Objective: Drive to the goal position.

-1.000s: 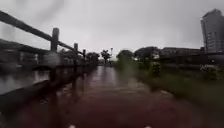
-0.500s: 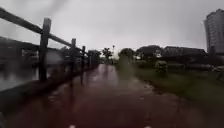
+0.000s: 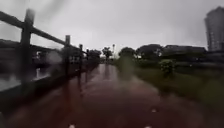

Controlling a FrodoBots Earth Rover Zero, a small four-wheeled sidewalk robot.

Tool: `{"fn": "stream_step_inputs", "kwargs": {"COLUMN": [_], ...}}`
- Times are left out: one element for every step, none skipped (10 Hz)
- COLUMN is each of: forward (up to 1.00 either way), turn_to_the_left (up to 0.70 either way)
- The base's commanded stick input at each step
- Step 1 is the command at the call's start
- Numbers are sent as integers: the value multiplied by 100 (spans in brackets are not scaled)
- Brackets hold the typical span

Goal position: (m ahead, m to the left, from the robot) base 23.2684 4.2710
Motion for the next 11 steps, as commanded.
{"fn": "stream_step_inputs", "kwargs": {"forward": [0, 0, 0, 0, 0, 0, 40, 100, 100, 100, 100], "turn_to_the_left": [0, 0, 0, 0, 0, 0, 0, 0, 0, 0, 0]}}
